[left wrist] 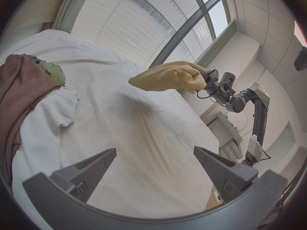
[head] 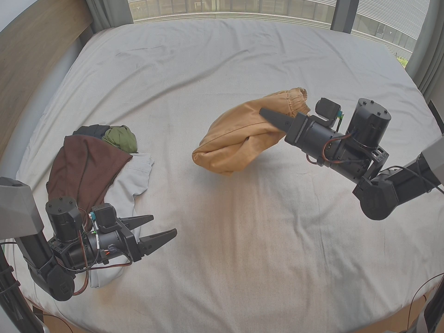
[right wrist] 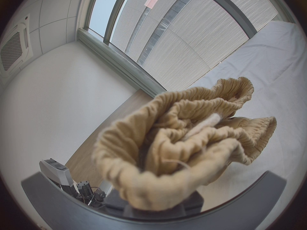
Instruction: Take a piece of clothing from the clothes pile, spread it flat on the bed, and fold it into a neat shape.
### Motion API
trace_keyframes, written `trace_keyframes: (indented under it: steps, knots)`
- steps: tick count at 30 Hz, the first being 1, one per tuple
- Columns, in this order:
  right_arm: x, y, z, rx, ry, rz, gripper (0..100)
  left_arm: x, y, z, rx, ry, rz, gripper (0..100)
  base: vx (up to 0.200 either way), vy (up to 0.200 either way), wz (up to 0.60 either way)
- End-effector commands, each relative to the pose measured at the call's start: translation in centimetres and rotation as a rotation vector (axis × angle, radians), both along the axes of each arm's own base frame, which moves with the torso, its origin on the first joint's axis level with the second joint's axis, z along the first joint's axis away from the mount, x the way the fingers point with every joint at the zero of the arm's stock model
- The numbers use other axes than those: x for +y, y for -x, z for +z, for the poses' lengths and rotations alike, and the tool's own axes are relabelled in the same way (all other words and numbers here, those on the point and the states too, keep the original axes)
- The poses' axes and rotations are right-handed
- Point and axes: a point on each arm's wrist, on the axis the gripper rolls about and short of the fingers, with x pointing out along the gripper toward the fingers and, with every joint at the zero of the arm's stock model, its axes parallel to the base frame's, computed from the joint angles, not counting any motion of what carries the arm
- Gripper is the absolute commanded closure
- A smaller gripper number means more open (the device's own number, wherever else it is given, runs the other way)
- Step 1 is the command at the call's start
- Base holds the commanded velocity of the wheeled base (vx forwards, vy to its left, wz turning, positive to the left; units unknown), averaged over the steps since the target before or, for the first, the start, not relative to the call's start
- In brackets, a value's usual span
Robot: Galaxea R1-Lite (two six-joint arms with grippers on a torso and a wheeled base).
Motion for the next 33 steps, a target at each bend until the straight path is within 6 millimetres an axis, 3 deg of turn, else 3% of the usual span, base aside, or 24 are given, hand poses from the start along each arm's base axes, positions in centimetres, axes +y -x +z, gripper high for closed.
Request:
trace_keyframes:
  steps: [1, 16, 33]
  knots:
    - [0.2, -1.5, 0.4, -0.004, -0.018, -0.003, 100, 0.0, 0.0, -0.1, 0.004, 0.0, 0.0, 0, 0.0, 0.0, 0.0]
    - [0.8, -6.2, 1.4, -0.02, -0.032, -0.032, 100, 0.0, 0.2, -0.1, 0.013, 0.001, 0.0, 0, 0.0, 0.0, 0.0]
    - [1.9, -9.1, 3.1, -0.066, -0.059, -0.032, 100, 0.1, 0.3, -0.2, 0.017, 0.002, -0.001, 0, 0.0, 0.0, 0.0]
